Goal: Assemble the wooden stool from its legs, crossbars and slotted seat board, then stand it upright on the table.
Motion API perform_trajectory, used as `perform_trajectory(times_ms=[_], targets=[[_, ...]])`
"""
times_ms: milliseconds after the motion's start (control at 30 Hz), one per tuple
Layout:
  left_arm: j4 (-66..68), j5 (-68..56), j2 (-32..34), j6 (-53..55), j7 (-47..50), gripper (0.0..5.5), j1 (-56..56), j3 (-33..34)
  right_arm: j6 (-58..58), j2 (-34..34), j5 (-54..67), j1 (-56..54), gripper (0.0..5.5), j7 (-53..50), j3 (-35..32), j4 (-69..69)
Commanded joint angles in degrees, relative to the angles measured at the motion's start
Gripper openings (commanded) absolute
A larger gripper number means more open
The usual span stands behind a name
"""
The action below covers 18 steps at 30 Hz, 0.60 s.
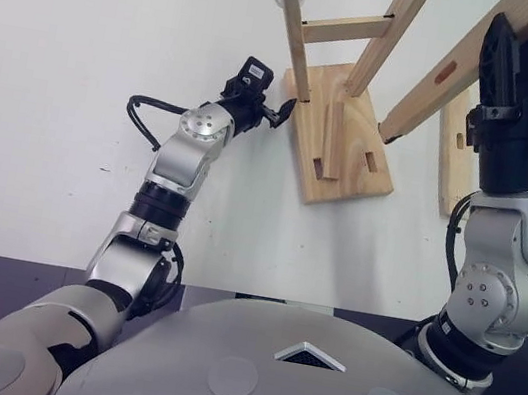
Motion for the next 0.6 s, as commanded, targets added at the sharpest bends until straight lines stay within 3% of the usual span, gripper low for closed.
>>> perform_trajectory(times_ms=[33,300,600], targets=[[3.9,1.2,1.2,-0.1,-1.7,4.51,-2.6,0.1,-5.8,1.0,-1.9,4.8,1.05,0.5,2.6,2.1],[12.2,2.3,1.3,-2.9,-4.9,4.51,-8.5,-0.4,-13.7,3.7,0.6,10.4,1.05,1.5,3.6,8.0],[19.7,4.1,1.7,-6.5,-5.4,4.51,-12.2,-0.8,-17.8,2.0,0.5,12.3,1.05,3.0,4.2,10.3]])
